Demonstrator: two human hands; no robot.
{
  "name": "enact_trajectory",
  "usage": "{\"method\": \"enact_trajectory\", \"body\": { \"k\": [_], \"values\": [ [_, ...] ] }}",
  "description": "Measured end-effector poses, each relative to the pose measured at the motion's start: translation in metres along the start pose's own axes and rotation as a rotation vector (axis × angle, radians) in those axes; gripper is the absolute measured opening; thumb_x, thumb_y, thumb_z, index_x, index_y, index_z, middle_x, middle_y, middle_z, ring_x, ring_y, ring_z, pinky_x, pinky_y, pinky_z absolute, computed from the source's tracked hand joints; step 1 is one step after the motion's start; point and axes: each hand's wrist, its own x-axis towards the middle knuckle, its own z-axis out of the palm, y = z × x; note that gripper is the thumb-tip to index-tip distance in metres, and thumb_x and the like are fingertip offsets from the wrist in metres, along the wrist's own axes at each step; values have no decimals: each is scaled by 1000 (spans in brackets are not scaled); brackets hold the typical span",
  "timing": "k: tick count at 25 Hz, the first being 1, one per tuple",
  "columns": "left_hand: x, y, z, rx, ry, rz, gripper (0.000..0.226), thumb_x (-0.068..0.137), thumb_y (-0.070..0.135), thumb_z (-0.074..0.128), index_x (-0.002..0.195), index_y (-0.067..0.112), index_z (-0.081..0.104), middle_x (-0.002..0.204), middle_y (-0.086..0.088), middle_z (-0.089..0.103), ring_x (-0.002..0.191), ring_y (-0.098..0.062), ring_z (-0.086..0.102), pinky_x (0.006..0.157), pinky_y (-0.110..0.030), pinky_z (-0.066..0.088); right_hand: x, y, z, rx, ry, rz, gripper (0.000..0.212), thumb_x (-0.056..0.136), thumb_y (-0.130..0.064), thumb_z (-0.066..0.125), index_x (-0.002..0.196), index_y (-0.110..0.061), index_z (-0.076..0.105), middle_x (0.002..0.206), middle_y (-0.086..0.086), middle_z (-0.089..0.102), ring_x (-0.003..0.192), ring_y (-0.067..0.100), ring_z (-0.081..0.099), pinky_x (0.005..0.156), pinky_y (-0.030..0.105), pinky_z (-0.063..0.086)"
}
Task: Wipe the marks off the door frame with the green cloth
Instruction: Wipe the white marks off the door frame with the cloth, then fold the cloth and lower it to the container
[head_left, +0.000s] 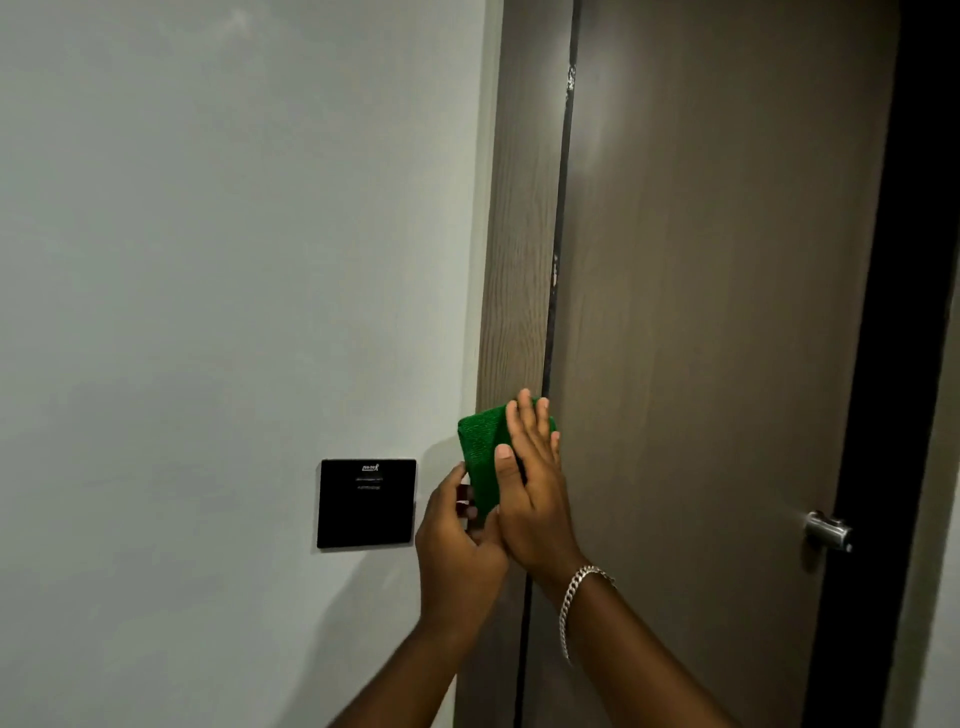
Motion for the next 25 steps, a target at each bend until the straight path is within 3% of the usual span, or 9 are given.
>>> {"method": "enact_trajectory", "body": {
  "k": [2,3,6,8,10,12,16,20,25],
  "values": [
    [-2,-2,3,-21,19,-166,38,82,1,69,118,11,63,83,0,66,72,-7,60,60,-7,50,-18,5,-10,96,-35,53,49,101,-10,40,149,-17,32,161,-12,21,150,-3,4,128,35,4],
    [-5,-6,3,-31,12,-242,35,81,-1,69,114,8,66,81,-4,68,71,-11,62,61,-10,51,-29,9,-14,116,-47,86,54,98,-1,44,149,-17,33,160,-11,23,150,-2,7,128,32,9],
    [-26,-24,-6,-101,-44,-409,32,83,-4,67,112,9,66,94,-7,72,88,-17,69,80,-31,60,-70,27,-17,162,25,248,71,91,7,55,151,-19,29,159,-7,28,148,5,24,120,21,24],
    [-52,-40,-17,-109,-98,-440,33,84,-6,65,112,11,66,93,0,71,89,-13,69,75,-23,61,-106,41,-14,322,77,438,69,88,4,63,145,-22,36,145,-4,46,128,2,48,99,9,45],
    [-85,-67,-29,-84,-124,-490,33,84,-7,65,108,15,67,90,4,71,86,-9,68,68,-15,58,-151,59,-5,404,62,588,57,85,2,69,134,-19,48,124,0,62,108,1,61,75,6,52],
    [-129,-102,-38,-35,-136,-607,35,83,-8,65,97,23,67,90,1,71,88,-16,70,73,-26,61,-204,80,9,380,44,692,51,83,4,70,128,-13,54,112,0,66,94,-2,67,70,7,54],
    [-227,-175,-51,24,-100,-860,32,82,-9,67,102,16,68,93,-12,72,95,-33,70,87,-49,59,-307,117,41,260,8,872,50,80,6,72,122,-16,57,104,-2,67,90,4,65,74,10,55],
    [-323,-247,-62,182,-185,-1044,30,80,-7,70,106,9,71,90,-16,73,92,-38,70,89,-52,58,-421,163,76,136,-41,1110,55,75,6,74,122,-17,59,103,3,69,91,16,67,80,23,55],
    [-410,-321,-66,271,-377,-1246,40,83,-8,60,119,8,66,104,-11,74,101,-29,69,96,-46,55,-535,218,113,16,-176,1304,56,77,5,70,127,-14,54,106,12,70,99,27,67,89,40,56]
  ]
}}
